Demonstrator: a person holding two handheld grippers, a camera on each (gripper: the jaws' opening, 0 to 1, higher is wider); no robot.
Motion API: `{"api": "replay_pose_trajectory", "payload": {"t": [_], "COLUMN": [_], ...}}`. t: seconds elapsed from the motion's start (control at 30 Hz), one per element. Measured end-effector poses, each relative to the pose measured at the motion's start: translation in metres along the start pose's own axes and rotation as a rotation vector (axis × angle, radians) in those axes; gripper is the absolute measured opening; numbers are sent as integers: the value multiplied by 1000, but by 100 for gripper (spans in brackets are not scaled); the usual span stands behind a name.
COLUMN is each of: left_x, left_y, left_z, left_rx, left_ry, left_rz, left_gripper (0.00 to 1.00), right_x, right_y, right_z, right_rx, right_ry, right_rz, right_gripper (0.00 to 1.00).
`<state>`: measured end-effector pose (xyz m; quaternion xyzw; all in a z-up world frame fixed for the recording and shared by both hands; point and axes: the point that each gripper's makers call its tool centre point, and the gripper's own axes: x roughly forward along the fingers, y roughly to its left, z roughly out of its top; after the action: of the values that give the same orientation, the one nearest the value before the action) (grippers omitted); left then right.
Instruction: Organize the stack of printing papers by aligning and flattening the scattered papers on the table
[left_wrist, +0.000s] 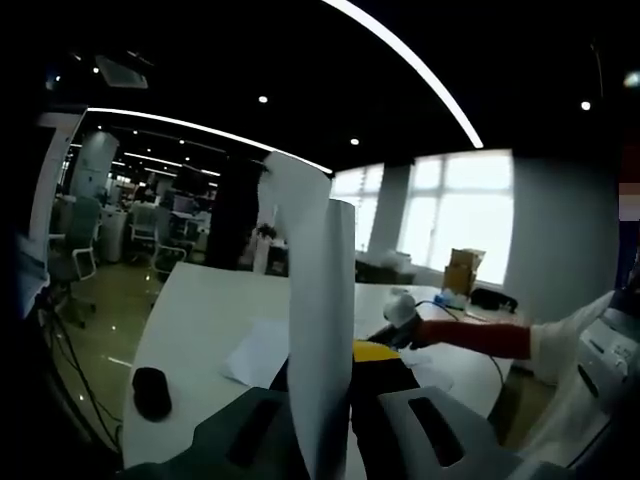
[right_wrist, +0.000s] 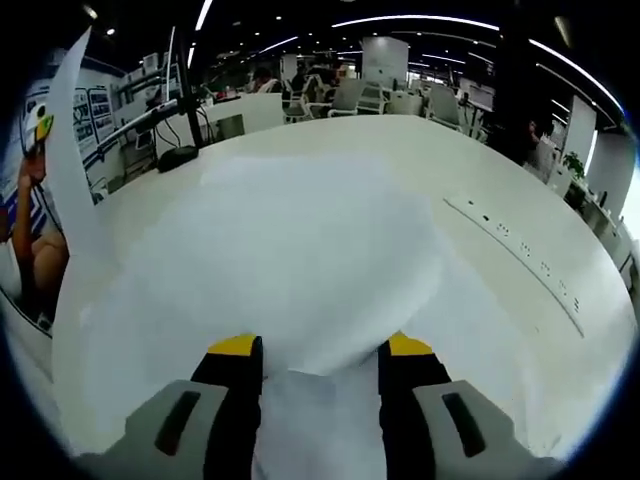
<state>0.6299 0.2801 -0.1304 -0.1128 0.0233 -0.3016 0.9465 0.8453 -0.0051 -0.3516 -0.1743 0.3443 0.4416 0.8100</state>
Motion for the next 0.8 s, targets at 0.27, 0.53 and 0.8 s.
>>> {"api": "replay_pose_trajectory", "payload": {"t": [0.27, 0.53, 0.8], "left_x": [-1, -1, -3], "left_y": [0, 1, -2], "left_z": [1, 3, 3], "left_rx": [1, 3, 7], "left_ry": [-2, -5, -4], "left_rz": [1, 2, 2], "left_gripper": [6, 6, 6], "right_x": [0, 4, 6], "right_y": [-9, 2, 7], "right_z": [5, 8, 13], "right_rx": [125, 187, 255], "right_ry": [-44, -69, -105], "right_rz": [30, 61, 84], "right_gripper": [26, 19, 7]}}
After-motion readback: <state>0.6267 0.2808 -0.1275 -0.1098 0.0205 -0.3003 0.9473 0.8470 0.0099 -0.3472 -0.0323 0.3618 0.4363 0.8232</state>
